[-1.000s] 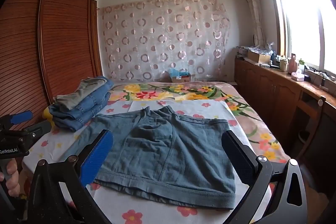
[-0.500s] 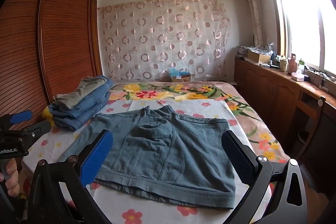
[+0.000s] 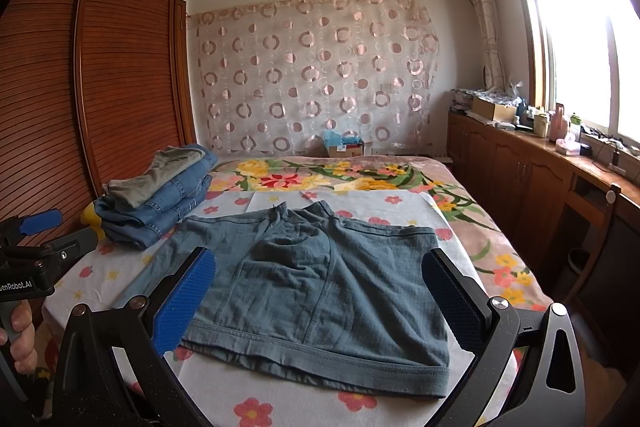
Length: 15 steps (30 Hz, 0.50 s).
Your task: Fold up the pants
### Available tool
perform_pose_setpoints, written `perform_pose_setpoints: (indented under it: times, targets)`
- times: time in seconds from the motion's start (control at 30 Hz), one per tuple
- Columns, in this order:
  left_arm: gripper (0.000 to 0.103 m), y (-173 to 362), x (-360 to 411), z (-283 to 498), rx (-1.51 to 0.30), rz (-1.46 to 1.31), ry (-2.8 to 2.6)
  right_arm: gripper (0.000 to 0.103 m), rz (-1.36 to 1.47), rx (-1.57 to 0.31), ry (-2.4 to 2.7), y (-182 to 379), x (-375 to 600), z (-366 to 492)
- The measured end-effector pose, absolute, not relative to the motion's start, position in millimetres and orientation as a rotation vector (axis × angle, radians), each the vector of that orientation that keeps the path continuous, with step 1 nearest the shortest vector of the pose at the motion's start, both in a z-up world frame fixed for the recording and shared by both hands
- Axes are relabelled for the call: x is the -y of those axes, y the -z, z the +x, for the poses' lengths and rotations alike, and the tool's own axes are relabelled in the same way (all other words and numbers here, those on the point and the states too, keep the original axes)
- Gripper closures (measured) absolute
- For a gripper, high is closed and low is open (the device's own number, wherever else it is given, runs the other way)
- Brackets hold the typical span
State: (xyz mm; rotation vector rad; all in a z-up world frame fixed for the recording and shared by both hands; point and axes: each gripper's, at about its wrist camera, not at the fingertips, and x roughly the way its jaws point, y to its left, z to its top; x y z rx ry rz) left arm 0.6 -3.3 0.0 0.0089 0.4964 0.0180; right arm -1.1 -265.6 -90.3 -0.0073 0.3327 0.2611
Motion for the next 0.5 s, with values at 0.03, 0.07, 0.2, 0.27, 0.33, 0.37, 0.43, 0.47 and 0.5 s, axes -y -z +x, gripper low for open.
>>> perform_pose_setpoints:
  times: [0.03,0.07,0.2,0.27,0.33,0.37,0.43,0.47,0.5]
  targets:
    - [0.0,1.1,6.8,0.3,-0.497,0.009,-0.017,0.0,-0.008,-0.332,-0.261,90.0,265.2,-1.7]
    - [0.0,1.2,6.6,0.4,-0.498,0.007,-0.016,0.0,-0.008,-0.332,-0.26,90.0,265.1,-1.7]
    - [0.0,1.3,7.0,0.0,-0.496,0.009,-0.016,0.0,-0.006,-0.333,-0.261,90.2,264.7,-2.0]
    - [0.0,1.4,6.6,0.3,-0.495,0.008,-0.017,0.0,-0.007,-0.333,-0.26,90.3,264.7,-2.0]
    - [0.0,1.2,6.5,0.3,-0.496,0.008,-0.016,0.0,-0.006,-0.333,-0.261,90.3,264.4,-1.8]
    - [0.0,1.3,6.7,0.3,-0.496,0.008,-0.016,0.0,-0.006,-0.333,-0.261,90.1,264.4,-2.3]
    - [0.0,1.7,7.9,0.4,-0.497,0.008,-0.016,0.0,-0.006,-0.333,-0.262,90.2,264.1,-2.5]
    - [0.0,1.2,6.9,0.2,-0.496,0.009,-0.017,0.0,-0.005,-0.333,-0.261,90.2,264.1,-2.6]
    - [0.0,1.4,7.4,0.1,-0.496,0.009,-0.017,0.0,-0.004,-0.333,-0.262,90.2,263.8,-2.7]
